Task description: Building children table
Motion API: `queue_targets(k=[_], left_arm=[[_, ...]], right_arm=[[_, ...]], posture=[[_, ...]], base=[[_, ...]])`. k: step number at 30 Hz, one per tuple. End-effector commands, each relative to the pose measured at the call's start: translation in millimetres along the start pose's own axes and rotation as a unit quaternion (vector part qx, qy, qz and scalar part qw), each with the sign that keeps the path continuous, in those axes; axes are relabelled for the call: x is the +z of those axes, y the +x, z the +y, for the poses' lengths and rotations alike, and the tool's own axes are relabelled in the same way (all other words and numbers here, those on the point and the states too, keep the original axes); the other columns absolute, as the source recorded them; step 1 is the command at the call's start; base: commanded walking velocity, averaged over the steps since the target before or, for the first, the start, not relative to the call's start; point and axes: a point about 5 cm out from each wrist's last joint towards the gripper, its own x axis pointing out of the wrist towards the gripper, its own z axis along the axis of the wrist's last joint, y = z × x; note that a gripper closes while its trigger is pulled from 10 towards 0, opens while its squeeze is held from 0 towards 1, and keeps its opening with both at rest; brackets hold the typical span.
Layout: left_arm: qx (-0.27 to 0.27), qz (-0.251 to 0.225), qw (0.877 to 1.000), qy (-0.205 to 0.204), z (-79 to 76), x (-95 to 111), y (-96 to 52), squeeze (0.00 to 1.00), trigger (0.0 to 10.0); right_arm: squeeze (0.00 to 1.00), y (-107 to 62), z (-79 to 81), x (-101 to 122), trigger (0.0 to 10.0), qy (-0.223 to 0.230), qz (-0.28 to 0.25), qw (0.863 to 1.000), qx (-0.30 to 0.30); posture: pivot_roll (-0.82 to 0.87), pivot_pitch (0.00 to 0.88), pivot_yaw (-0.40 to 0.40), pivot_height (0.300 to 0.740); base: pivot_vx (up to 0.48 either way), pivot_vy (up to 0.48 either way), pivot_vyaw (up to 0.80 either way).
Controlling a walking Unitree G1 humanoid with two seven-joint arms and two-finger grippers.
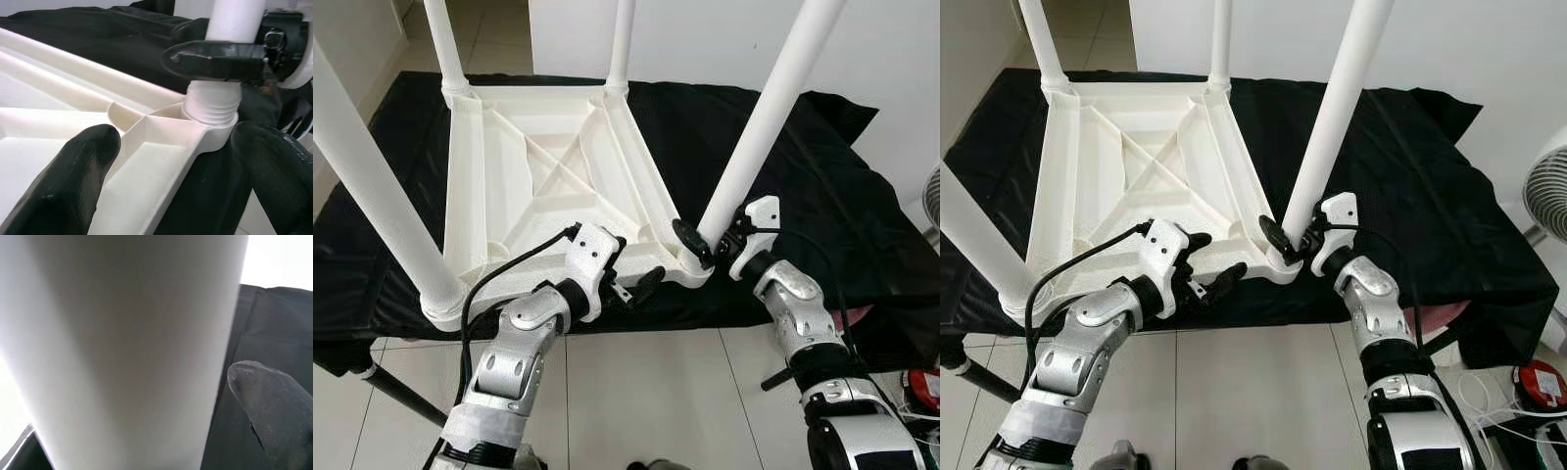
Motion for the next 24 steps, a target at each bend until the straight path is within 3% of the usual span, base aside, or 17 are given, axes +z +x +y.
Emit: queue_targets(k=[1,9,18,24], left_arm=[[0.105,0.019,0.994,0.009,9.8,-6.4,-2.6,0.0,10.0],[0.12,0.018,0.993,-0.001,13.0,-7.8,-11.3,0.0,10.0],[0.059,0.018,0.998,0.021,-0.9,-11.2,-15.5,0.0,10.0],[0.015,0.016,1.0,0.013,-8.3,-11.2,-16.4,0.0,10.0]], right_arm=[[0.0,-1.9,-3.2,-0.9,10.0,0.001,-0.005,1.0,-0.019],[0.0,-9.0,5.7,-9.5,10.0,0.004,0.002,1.0,-0.01],[0.0,-19.8,-12.7,-5.5,10.0,-0.032,0.017,0.999,0.01],[0.0,-20.5,-17.7,-1.1,10.0,-0.047,0.025,0.998,0.03]], posture=[[0.03,0.071,-0.087,0.74],[0.04,0.06,-0.089,0.74],[0.04,0.039,-0.088,0.74],[0.04,0.029,-0.09,0.74]], base=[[0.0,0.0,0.0],[0.0,0.0,0.0],[0.0,0.0,0.0],[0.0,0.0,0.0]])
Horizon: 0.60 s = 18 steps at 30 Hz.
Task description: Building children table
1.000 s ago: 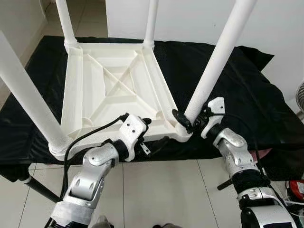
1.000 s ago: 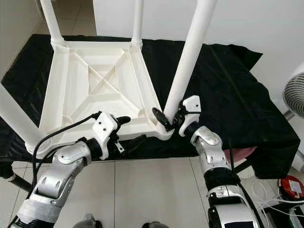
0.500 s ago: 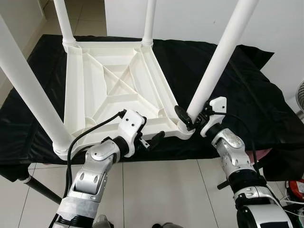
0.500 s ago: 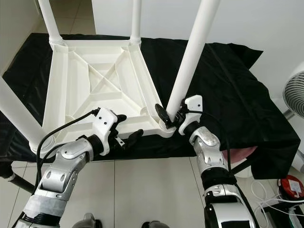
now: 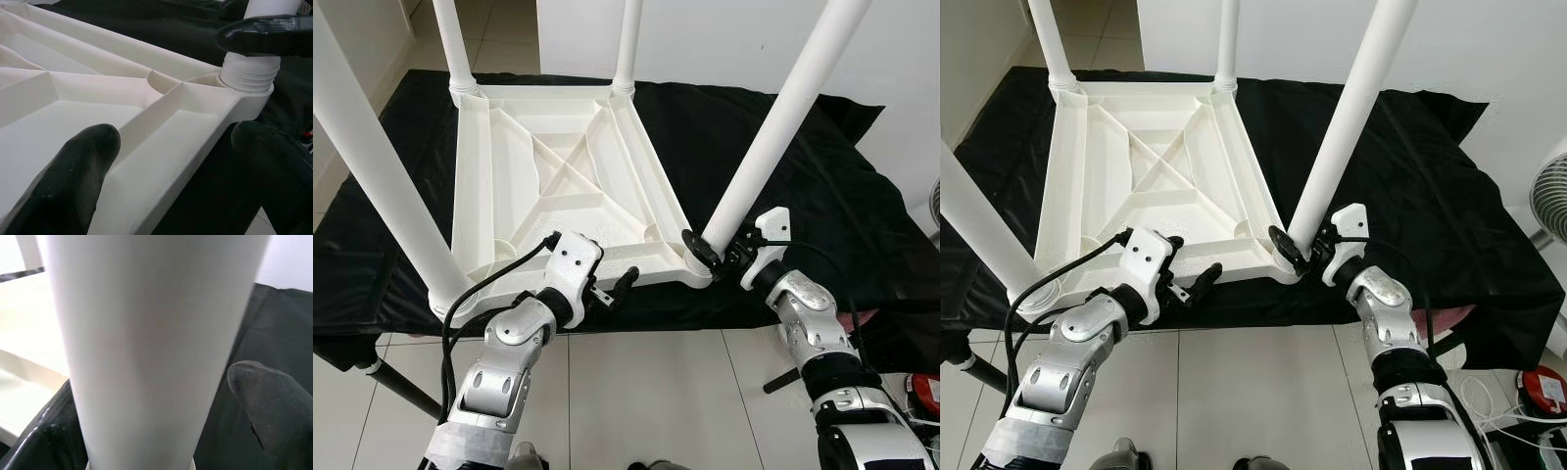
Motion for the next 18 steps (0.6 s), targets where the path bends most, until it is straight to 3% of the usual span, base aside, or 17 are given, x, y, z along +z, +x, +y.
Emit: queue_targets(k=[1,5,6,7,8,9,11,12,18], left_arm=[[-0.05,-0.007,0.999,-0.004,-8.6,2.1,-1.4,0.0,10.0],[-0.078,-0.015,0.997,0.003,-17.6,6.1,-3.1,0.0,10.0],[-0.082,-0.016,0.996,0.013,-19.6,6.8,-3.1,0.0,10.0],[-0.082,-0.016,0.996,0.013,-19.6,6.8,-3.1,0.0,10.0],[-0.084,-0.017,0.996,0.019,-20.9,7.1,-3.1,0.0,10.0],[-0.089,-0.016,0.996,0.023,-22.3,6.5,-3.3,0.0,10.0],[-0.091,-0.015,0.995,0.025,-23.1,5.9,-3.5,0.0,10.0],[-0.091,-0.014,0.995,0.027,-23.3,5.4,-3.5,0.0,10.0],[-0.089,-0.012,0.996,0.03,-22.1,5.3,-2.6,0.0,10.0]], right_arm=[[0.0,-3.5,-6.1,0.8,10.0,-0.01,0.008,1.0,0.002],[0.0,-5.3,-8.5,-0.2,10.0,-0.014,0.022,0.999,0.027],[0.0,-6.0,-8.2,-1.1,9.1,-0.014,0.028,0.999,0.039],[0.0,-6.0,-8.2,-1.1,9.1,-0.014,0.028,0.999,0.039],[0.0,-6.6,-7.9,-2.0,8.1,-0.016,0.033,0.998,0.049],[0.0,-7.5,-7.6,-3.2,3.0,-0.018,0.038,0.997,0.057],[0.0,-8.1,-7.7,-4.0,3.0,-0.019,0.04,0.997,0.062],[0.0,-9.0,-7.5,-5.4,0.0,-0.02,0.045,0.997,0.066],[0.0,-13.4,-6.6,-11.9,0.0,-0.018,0.06,0.995,0.072]], posture=[[0.04,0.025,-0.091,0.74],[0.04,0.017,-0.094,0.74],[0.05,0.017,-0.095,0.74],[0.05,0.017,-0.095,0.74],[0.05,0.015,-0.096,0.74],[0.05,0.013,-0.097,0.74],[0.05,0.013,-0.097,0.74],[0.05,0.01,-0.095,0.74],[0.04,0.011,-0.092,0.74]], base=[[0.0,0.0,0.0],[0.0,0.0,0.0],[0.0,0.0,0.0],[0.0,0.0,0.0],[0.0,0.0,0.0],[0.0,0.0,0.0],[0.0,0.0,0.0],[0.0,0.0,0.0],[0.0,0.0,0.0]])
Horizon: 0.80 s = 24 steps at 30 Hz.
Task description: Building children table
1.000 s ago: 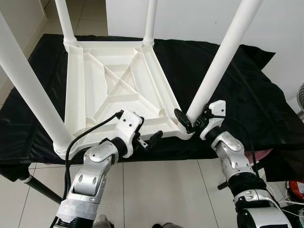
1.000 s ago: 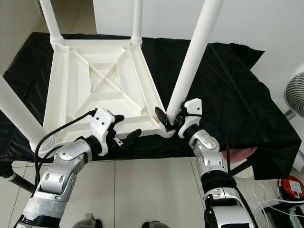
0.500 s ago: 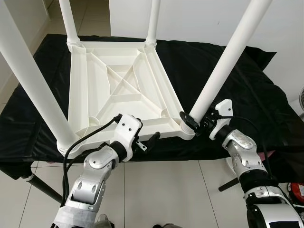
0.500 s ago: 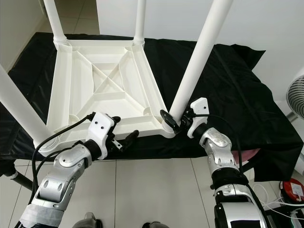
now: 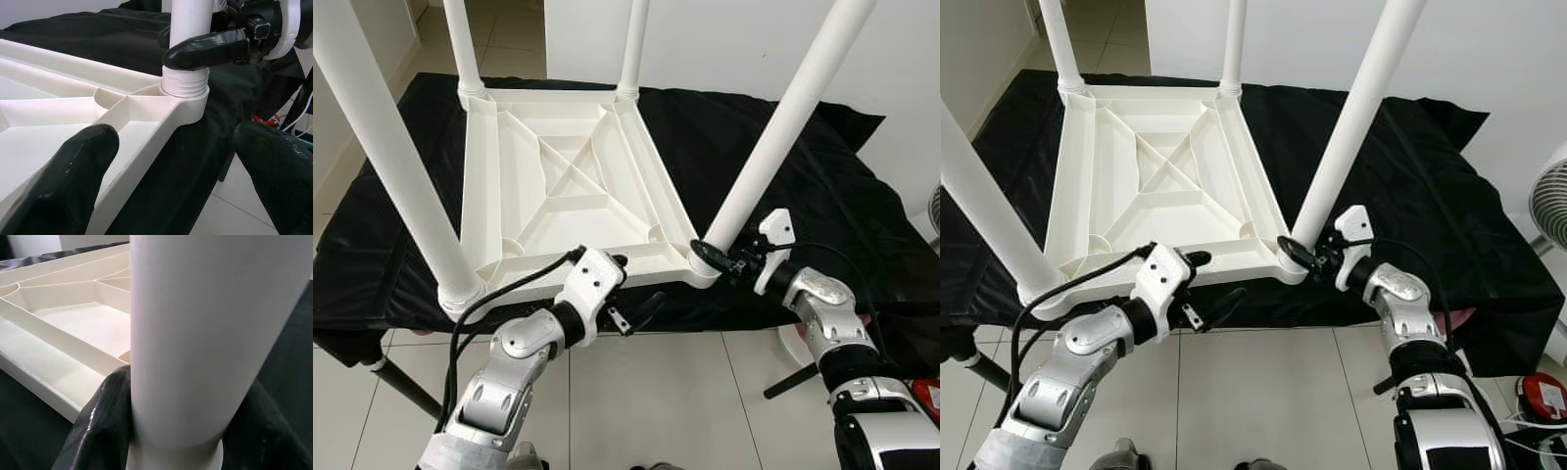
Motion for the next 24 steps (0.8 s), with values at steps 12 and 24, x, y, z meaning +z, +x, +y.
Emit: queue_targets(k=[12,24], left_arm=[[-0.009,0.003,1.0,0.003,-2.4,-1.4,1.0,0.0,10.0],[0.011,0.001,1.0,0.003,2.4,-0.1,2.4,0.0,10.0]], right_arm=[[0.0,3.3,4.3,-13.4,10.0,-0.012,0.041,0.992,-0.117],[0.0,29.7,46.4,-11.1,10.0,0.074,0.018,0.942,-0.326]], posture=[[0.03,0.035,-0.095,0.74],[0.03,0.063,-0.09,0.74]], base=[[0.0,0.0,0.0],[0.0,0.0,0.0]])
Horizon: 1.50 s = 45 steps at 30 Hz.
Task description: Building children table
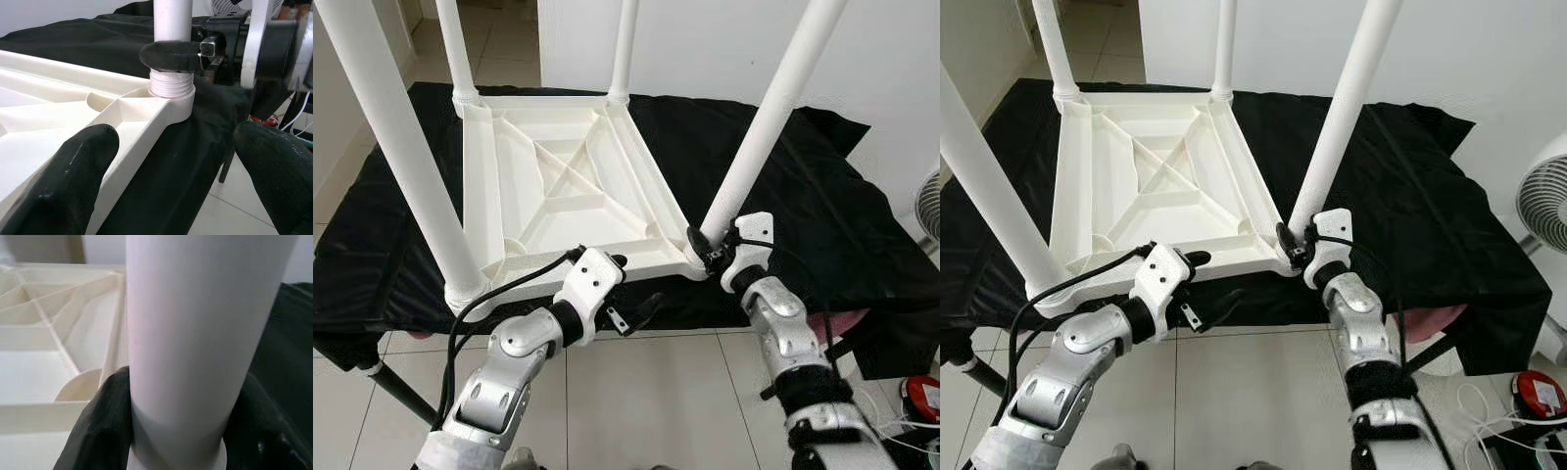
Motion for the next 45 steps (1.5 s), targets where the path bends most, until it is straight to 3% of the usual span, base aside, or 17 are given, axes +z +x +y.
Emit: queue_targets(k=[1,6,12,13,14,20,24,25,26,27,31,35,45], left_arm=[[0.013,0.0,1.0,-0.001,0.0,-0.7,3.1,0.0,10.0],[0.013,-0.005,1.0,-0.004,-0.5,1.1,4.0,0.0,10.0],[0.012,-0.003,1.0,-0.005,-1.6,0.6,3.4,0.0,10.0],[0.01,-0.003,1.0,-0.005,-2.0,0.6,3.5,0.0,10.0],[0.01,-0.003,1.0,-0.005,-2.1,0.6,3.6,0.0,10.0],[0.012,-0.003,1.0,-0.005,-0.8,1.1,4.1,0.0,10.0],[0.01,-0.002,1.0,-0.006,-2.0,0.4,3.1,0.0,10.0],[0.007,0.001,1.0,-0.006,-3.1,-0.7,1.9,0.0,10.0],[0.005,0.003,1.0,-0.006,-3.8,-1.6,1.1,0.0,10.0],[0.003,0.006,1.0,-0.006,-4.4,-2.8,-0.1,0.0,10.0],[0.0,0.01,1.0,-0.005,-5.0,-4.3,-2.1,0.0,10.0],[0.0,0.021,1.0,-0.001,-3.5,-8.5,-7.0,0.0,10.0],[-0.005,0.017,1.0,0.0,-4.2,-6.1,-2.3,0.0,10.0]], right_arm=[[0.0,-5.4,1.4,-12.0,10.0,-0.003,0.037,0.999,-0.033],[0.0,-8.1,26.1,-14.0,10.0,0.031,0.034,0.997,-0.06],[0.0,-9.3,29.7,-9.8,10.0,0.033,0.031,0.997,-0.06],[0.88,-9.8,27.4,-8.3,10.0,0.032,0.03,0.997,-0.06],[1.0,-9.9,25.2,-7.2,10.0,0.032,0.028,0.997,-0.057],[1.0,-11.7,23.6,0.4,10.0,0.015,0.019,0.999,-0.032],[1.0,-11.7,20.5,4.1,10.0,-0.004,0.014,0.999,0.042],[0.93,-11.5,15.7,5.3,10.0,-0.013,0.013,0.997,0.073],[0.93,-11.5,12.4,6.4,10.0,-0.019,0.013,0.995,0.092],[0.0,-11.8,8.1,7.6,10.0,-0.037,0.013,0.992,0.118],[0.0,-12.7,-0.3,8.5,10.0,-0.053,0.015,0.986,0.156],[0.0,-9.5,-36.2,4.3,10.0,-0.076,0.036,0.974,0.209],[0.0,3.9,-44.5,-1.5,10.0,-0.106,0.056,0.962,0.244]], posture=[[0.03,0.063,-0.09,0.74],[0.03,0.071,-0.089,0.74],[0.03,0.069,-0.084,0.74],[0.03,0.068,-0.084,0.74],[0.03,0.066,-0.085,0.74],[0.03,0.063,-0.086,0.74],[0.03,0.06,-0.089,0.74],[0.03,0.059,-0.09,0.74],[0.03,0.059,-0.09,0.74],[0.03,0.057,-0.091,0.74],[0.04,0.052,-0.092,0.74],[0.04,0.039,-0.093,0.74],[0.05,0.01,-0.073,0.74]], base=[[0.0,0.0,0.0],[0.0,0.0,0.0],[0.0,0.0,0.0],[0.0,0.0,0.0],[0.0,0.0,0.0],[0.0,0.0,0.0],[0.0,0.0,0.0],[0.0,0.0,0.0],[0.0,0.0,0.0],[0.0,0.0,0.0],[0.0,0.0,0.0],[0.0,0.0,0.0],[0.0,0.0,0.0]])
